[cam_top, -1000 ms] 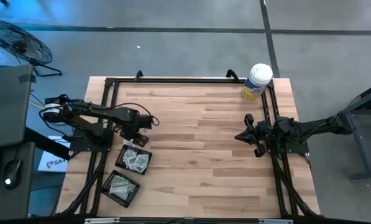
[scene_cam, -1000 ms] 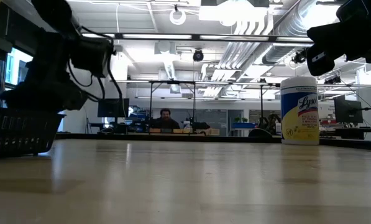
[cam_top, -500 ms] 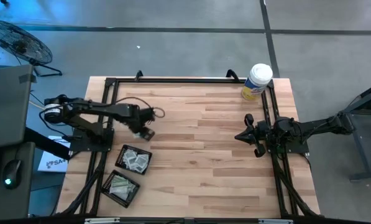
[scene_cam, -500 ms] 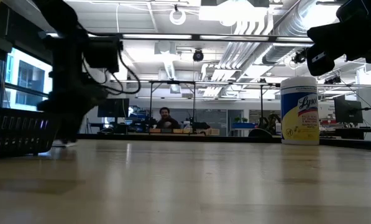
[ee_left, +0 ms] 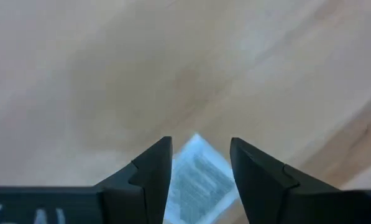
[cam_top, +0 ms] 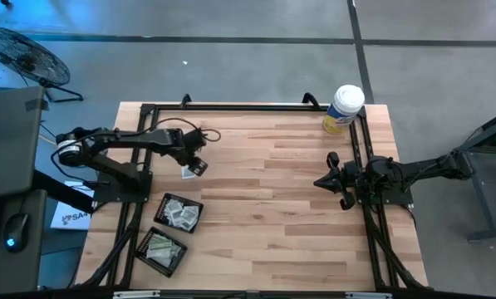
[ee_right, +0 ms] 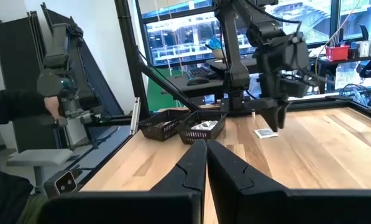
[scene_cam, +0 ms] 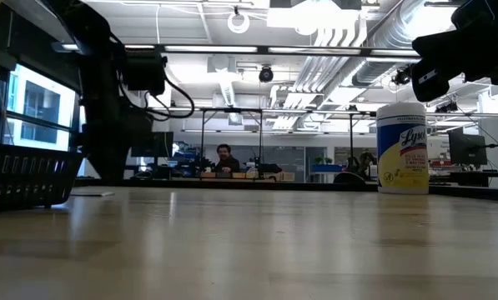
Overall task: Pick & Place First Aid Supplies
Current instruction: Put the towelette pack into the top black bin
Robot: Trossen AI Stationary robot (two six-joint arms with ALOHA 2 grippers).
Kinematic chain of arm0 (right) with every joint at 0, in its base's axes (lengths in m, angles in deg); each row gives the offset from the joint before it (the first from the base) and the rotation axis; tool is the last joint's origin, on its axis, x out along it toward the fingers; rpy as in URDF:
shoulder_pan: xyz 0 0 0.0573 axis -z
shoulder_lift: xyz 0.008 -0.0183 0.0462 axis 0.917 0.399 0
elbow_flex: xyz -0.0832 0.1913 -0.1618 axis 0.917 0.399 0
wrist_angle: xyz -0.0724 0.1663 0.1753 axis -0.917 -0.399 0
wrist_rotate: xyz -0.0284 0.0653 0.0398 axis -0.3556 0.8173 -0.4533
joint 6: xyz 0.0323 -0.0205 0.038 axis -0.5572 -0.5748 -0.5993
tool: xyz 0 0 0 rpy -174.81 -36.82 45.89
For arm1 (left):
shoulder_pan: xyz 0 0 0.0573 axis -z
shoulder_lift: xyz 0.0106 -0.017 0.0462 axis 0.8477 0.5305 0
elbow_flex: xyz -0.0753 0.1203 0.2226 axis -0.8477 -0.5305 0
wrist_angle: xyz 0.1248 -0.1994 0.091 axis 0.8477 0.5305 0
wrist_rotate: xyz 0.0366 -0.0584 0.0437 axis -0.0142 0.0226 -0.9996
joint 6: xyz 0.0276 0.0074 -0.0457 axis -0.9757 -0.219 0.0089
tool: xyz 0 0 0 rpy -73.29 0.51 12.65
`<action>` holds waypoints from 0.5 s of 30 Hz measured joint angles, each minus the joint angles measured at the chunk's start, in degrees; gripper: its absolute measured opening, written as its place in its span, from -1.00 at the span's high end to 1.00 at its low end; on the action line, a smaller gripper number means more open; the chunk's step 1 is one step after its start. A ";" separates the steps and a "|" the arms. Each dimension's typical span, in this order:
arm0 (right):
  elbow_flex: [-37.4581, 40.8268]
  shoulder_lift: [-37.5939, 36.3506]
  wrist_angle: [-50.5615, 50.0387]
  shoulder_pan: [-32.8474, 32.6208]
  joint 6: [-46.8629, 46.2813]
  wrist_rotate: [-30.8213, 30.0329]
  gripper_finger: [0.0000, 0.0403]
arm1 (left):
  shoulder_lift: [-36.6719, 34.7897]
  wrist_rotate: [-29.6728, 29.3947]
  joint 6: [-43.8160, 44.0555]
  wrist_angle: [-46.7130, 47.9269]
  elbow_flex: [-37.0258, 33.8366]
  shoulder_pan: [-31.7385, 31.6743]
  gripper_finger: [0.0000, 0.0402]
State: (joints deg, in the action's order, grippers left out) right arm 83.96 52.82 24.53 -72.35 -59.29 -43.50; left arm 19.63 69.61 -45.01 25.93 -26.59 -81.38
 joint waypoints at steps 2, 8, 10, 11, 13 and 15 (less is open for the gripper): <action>0.00 0.00 -0.11 0.00 0.01 0.00 0.96 | -0.01 -1.49 1.56 1.32 0.00 1.32 0.20; -0.01 0.00 -0.17 0.00 0.01 0.02 0.97 | 0.03 -3.27 3.74 1.39 -0.13 4.44 0.20; -0.01 0.00 -0.17 0.00 0.01 0.00 0.97 | 0.03 -4.18 3.73 1.23 -0.71 5.39 0.20; -0.01 0.00 -0.17 0.00 0.00 0.02 0.96 | 0.03 -4.24 3.66 1.38 -1.03 5.62 0.20; -0.02 0.00 -0.17 0.00 0.00 0.00 0.96 | 0.03 -4.13 2.84 1.39 -1.61 6.21 0.20; -0.02 0.00 -0.17 0.00 0.00 0.00 0.96 | 0.03 -4.52 1.33 1.71 -1.67 7.20 0.20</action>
State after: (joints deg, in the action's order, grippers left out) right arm 83.94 52.82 24.36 -72.35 -59.29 -43.50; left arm 19.66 65.09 -43.69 27.64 -28.26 -74.17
